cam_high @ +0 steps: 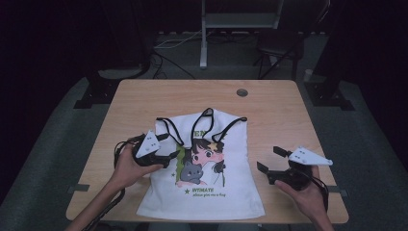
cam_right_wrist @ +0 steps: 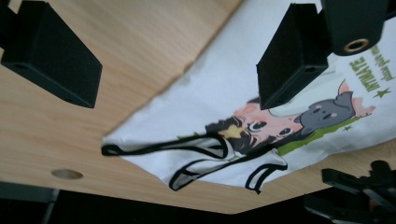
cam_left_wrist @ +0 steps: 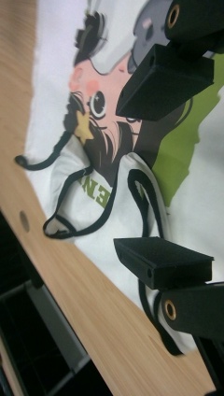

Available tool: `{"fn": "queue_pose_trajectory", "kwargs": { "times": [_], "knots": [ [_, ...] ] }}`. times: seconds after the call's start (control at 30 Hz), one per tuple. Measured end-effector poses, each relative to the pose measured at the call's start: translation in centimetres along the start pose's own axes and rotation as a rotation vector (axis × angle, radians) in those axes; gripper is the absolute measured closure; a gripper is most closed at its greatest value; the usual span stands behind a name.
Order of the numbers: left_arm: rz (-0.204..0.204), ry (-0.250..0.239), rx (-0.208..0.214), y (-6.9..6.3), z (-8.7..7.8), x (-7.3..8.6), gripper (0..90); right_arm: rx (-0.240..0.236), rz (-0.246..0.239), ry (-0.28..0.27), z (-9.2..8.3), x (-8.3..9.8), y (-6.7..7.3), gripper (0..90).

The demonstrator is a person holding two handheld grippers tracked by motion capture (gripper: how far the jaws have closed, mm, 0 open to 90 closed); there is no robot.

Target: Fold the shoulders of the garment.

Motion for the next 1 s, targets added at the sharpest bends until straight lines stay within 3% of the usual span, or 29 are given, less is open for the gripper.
{"fn": "queue_pose_trajectory", "kwargs": {
  "times": [0.17, 0.37, 0.7, 1.0],
  "knots": [
    [-0.037, -0.038, -0.039, -0.8, -2.1, 0.3, 30.4, -0.023, -0.021, 0.020, 2.4, -1.1, 0.1, 13.5],
    [-0.062, -0.048, -0.068, -1.7, -3.7, 1.3, 30.4, -0.050, -0.035, 0.065, 5.9, -1.7, -0.2, 13.6],
    [-0.092, -0.061, -0.101, -2.5, -5.4, 2.2, 30.3, -0.085, -0.062, 0.134, 10.7, -2.9, -0.3, 13.8],
    [-0.114, -0.058, -0.129, -2.5, -6.2, 2.7, 30.2, -0.119, -0.098, 0.196, 14.1, -2.8, 0.1, 15.0]
  ]
}}
Point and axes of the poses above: each handheld gripper's, and its own axes: z roughly forward along the jaws, x roughly out of its underside, y roughly to its left, the point moved 3 cm from there along z, roughly forward along the jaws, and after that the axes turned 9 degrees about -y, right-handed, at the moved point
